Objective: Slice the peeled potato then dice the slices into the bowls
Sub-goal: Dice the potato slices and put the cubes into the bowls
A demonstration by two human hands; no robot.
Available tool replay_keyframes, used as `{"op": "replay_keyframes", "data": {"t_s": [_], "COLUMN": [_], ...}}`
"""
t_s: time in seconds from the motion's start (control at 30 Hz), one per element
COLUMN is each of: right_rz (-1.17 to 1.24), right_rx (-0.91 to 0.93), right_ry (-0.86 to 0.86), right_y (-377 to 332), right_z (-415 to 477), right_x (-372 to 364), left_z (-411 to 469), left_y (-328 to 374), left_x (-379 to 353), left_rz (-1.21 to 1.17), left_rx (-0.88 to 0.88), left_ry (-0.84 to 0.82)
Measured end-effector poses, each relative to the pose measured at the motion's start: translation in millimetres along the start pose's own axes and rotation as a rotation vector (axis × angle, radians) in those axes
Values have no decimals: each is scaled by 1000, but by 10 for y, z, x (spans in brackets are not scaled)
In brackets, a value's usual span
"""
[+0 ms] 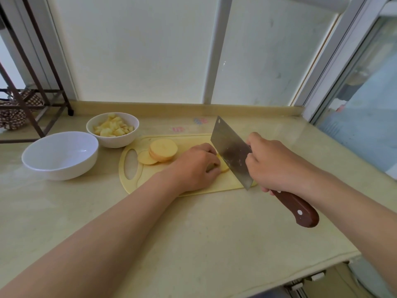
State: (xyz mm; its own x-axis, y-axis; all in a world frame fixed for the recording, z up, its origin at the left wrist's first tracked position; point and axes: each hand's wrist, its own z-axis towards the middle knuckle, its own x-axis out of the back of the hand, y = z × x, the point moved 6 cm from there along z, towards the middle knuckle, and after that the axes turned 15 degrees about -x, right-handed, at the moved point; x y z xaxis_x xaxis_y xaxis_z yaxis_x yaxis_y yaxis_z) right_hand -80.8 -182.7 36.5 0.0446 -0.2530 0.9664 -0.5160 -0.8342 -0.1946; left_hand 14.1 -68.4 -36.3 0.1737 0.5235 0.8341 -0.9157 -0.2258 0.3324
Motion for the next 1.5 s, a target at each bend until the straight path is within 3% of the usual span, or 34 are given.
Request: {"op": "replay_keyframes", "data": {"t_s": [0.33,0.63,0.93,1.5], "right_rz": [-111,0,171,104], "right_rx": [5,6,-26,15], "right_ry": [-177,-119,-94,-110], "right_y": [-58,-348,-128,-109], "right_z": [2,445,400,83], "right_x": [-103,-195,-112,-147], "left_z": [-1,0,-86,-89], "left_y": [-52,-37,-13,-23], "left_x": [-7,36,76,87], "left_rz": [-18,-36,7,-9], "left_rx": [1,-2,-38,-51], "left_ry": [25,50,50,79]}}
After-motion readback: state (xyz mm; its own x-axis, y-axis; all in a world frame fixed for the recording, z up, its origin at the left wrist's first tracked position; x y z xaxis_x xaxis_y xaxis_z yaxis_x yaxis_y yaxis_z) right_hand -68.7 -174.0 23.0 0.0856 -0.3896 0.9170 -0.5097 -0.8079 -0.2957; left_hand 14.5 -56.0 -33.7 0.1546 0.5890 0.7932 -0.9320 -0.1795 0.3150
